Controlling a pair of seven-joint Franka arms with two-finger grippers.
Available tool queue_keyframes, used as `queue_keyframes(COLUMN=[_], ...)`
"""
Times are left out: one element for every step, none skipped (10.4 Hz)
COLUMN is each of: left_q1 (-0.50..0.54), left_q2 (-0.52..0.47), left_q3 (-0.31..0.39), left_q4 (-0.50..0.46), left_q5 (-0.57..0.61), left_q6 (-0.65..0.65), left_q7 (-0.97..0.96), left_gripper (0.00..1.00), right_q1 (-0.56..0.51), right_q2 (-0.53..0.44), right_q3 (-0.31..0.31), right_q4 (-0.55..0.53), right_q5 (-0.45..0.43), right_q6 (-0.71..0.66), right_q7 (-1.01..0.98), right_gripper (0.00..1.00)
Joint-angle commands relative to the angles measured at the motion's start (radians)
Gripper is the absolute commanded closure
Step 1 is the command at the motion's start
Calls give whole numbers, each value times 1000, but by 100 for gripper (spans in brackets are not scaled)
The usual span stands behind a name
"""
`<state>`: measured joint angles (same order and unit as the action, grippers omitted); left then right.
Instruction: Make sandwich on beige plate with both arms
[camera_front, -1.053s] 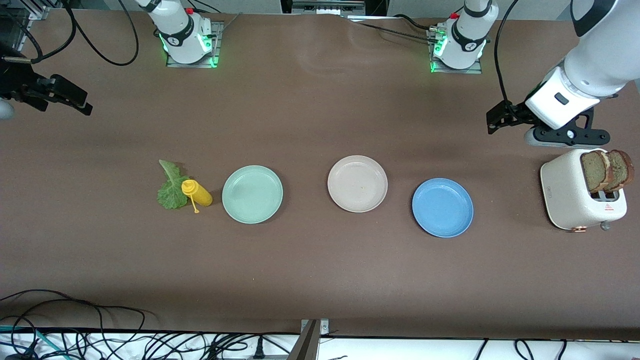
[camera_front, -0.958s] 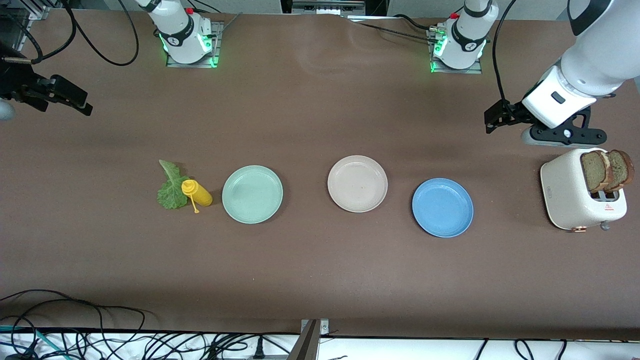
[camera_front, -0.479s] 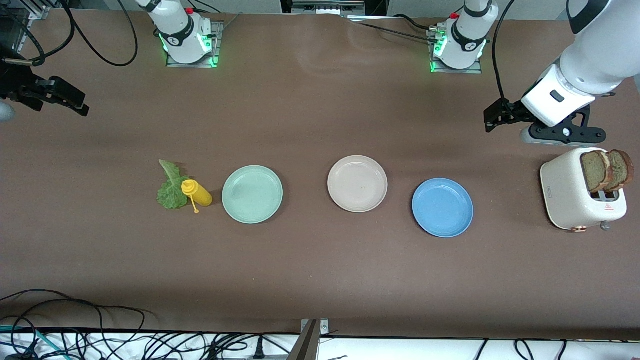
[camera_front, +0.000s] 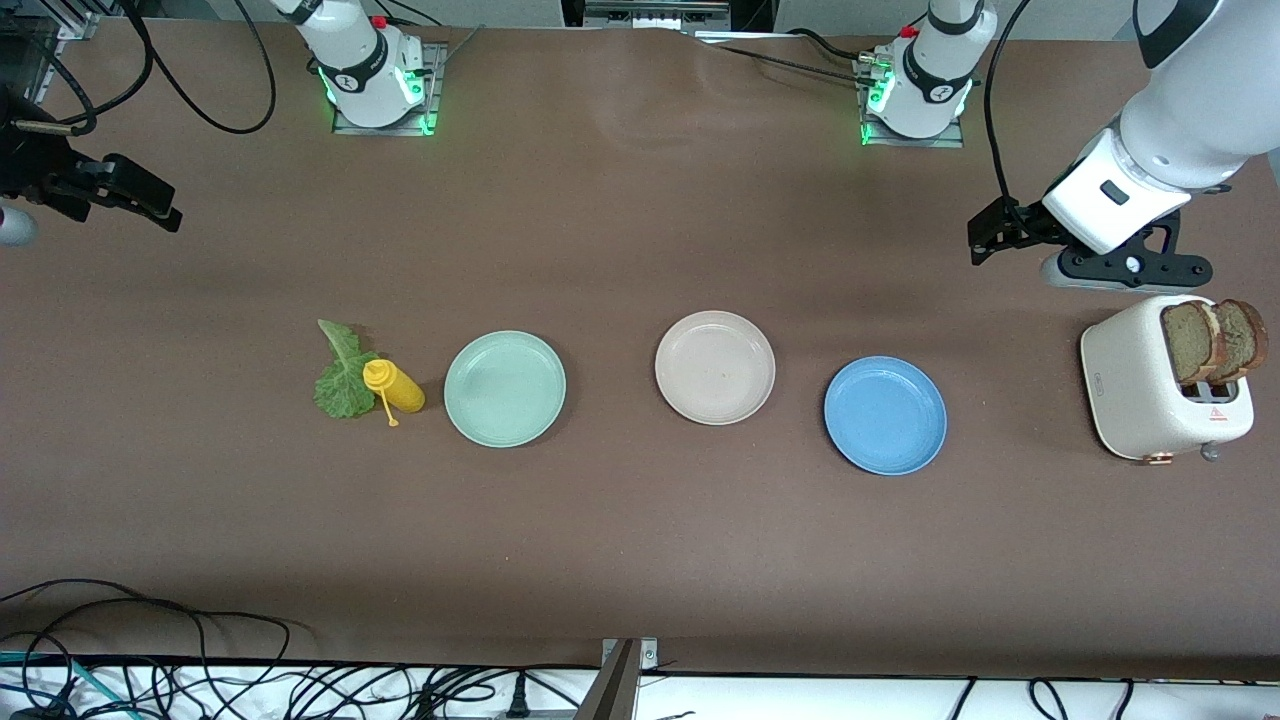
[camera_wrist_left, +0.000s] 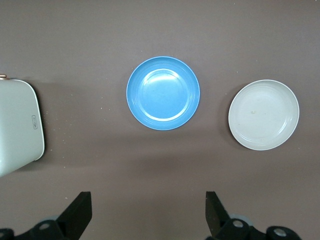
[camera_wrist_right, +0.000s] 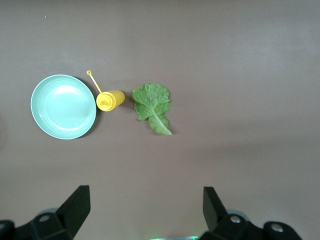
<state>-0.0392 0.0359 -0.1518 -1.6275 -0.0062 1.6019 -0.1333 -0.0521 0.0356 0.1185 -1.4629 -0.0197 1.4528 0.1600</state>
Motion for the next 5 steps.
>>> queue_keyframes(left_q1=[-2, -2, -2, -2, -1], left_q2=[-18, -18, -16, -17, -18], left_q3=[0, 0, 0, 0, 1], left_q4=[-11, -12, -11, -11, -11], left_q5=[15, 15, 15, 15, 15], left_q6=[-8, -10, -8, -10, -10], left_q7=[3, 4, 4, 3, 4], left_gripper=[0, 0, 0, 0, 0], right_q1=[6, 6, 6, 6, 6], right_q2=[3, 3, 1, 1, 3], right_q3=[7, 7, 7, 7, 6], right_q4=[7, -2, -10, -11, -13], right_q5=[-19, -19, -17, -17, -17], right_q6=[-23, -23, -23, -23, -22], right_q7=[18, 18, 19, 19, 19], right_gripper=[0, 0, 0, 0, 0])
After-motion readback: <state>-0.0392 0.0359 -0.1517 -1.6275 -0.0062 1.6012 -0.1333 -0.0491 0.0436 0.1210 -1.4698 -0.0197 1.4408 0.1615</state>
